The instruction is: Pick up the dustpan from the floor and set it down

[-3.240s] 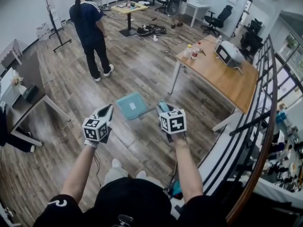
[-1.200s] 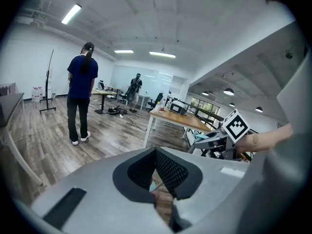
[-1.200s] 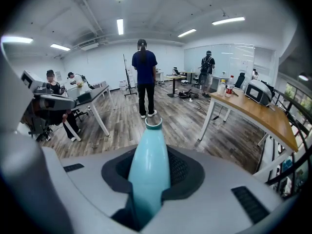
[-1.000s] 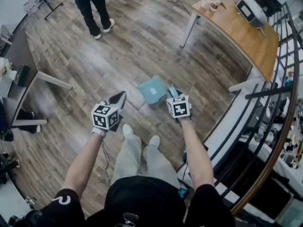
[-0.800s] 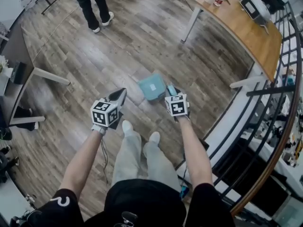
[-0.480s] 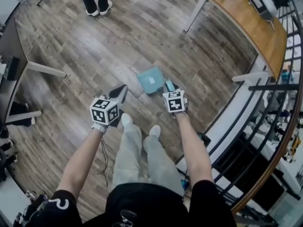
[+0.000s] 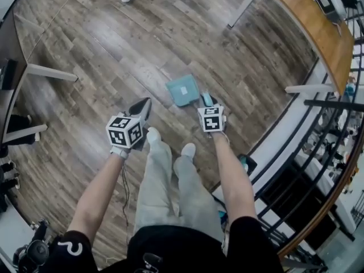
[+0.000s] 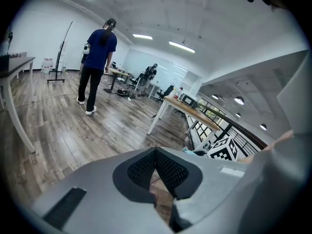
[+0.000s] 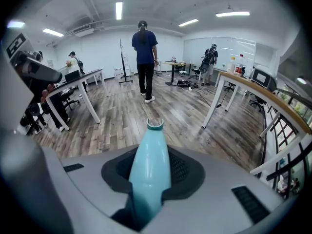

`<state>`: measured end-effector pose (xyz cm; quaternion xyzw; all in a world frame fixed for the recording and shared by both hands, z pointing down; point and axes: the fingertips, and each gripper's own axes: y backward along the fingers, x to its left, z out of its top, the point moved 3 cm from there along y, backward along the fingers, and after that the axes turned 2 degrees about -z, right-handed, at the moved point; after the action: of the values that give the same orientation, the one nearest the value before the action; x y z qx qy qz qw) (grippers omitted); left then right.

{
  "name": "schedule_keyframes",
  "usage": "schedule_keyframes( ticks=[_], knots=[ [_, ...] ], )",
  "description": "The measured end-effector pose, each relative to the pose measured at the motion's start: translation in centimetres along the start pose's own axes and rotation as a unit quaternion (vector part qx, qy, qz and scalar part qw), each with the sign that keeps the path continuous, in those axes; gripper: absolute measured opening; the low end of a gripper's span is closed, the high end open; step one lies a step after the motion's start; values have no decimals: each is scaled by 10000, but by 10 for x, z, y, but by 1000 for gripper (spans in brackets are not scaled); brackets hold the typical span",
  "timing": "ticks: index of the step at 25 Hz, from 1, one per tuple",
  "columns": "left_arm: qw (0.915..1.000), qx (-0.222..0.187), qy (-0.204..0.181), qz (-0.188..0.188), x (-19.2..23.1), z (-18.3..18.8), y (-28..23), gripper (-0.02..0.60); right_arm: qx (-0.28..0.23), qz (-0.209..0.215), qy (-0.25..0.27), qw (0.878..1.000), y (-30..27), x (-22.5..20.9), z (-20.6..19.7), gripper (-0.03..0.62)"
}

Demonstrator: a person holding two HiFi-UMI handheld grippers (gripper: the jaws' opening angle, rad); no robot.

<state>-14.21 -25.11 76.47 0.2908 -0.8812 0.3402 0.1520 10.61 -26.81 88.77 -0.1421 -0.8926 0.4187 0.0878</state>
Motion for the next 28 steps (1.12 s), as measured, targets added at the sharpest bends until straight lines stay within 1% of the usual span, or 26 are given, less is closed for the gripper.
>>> schedule_keyframes(
  ticks=[3,7,12,19,20,23,24,28],
  knots=[
    [10000,58,63,17,7,-10,-6,-2,9,84,-25,10000,-5,5,-8,91],
    [9996,222,158,-16,11,-27,-16,-2,118,191,68,9997,-9,18,-17,94],
    [9989,397,211,-116,-2,-45,-28,-2,371,194,157,9990,-7,22,-33,91],
    [9985,493,184,-174,-19,-58,-32,-2,526,361,17,9980,-7,27,-42,100],
    [9985,493,178,-170,-19,-58,-31,-2,567,409,-8,9975,-7,29,-44,105],
    [9987,455,185,-154,-21,-57,-30,-2,653,561,-92,9962,-5,33,-46,171],
    [9988,435,187,-148,-22,-55,-30,-2,640,600,-102,9961,-4,34,-45,183],
    [9991,366,173,-98,-27,-50,-30,-2,554,746,-82,9956,5,36,-39,196]
  ],
)
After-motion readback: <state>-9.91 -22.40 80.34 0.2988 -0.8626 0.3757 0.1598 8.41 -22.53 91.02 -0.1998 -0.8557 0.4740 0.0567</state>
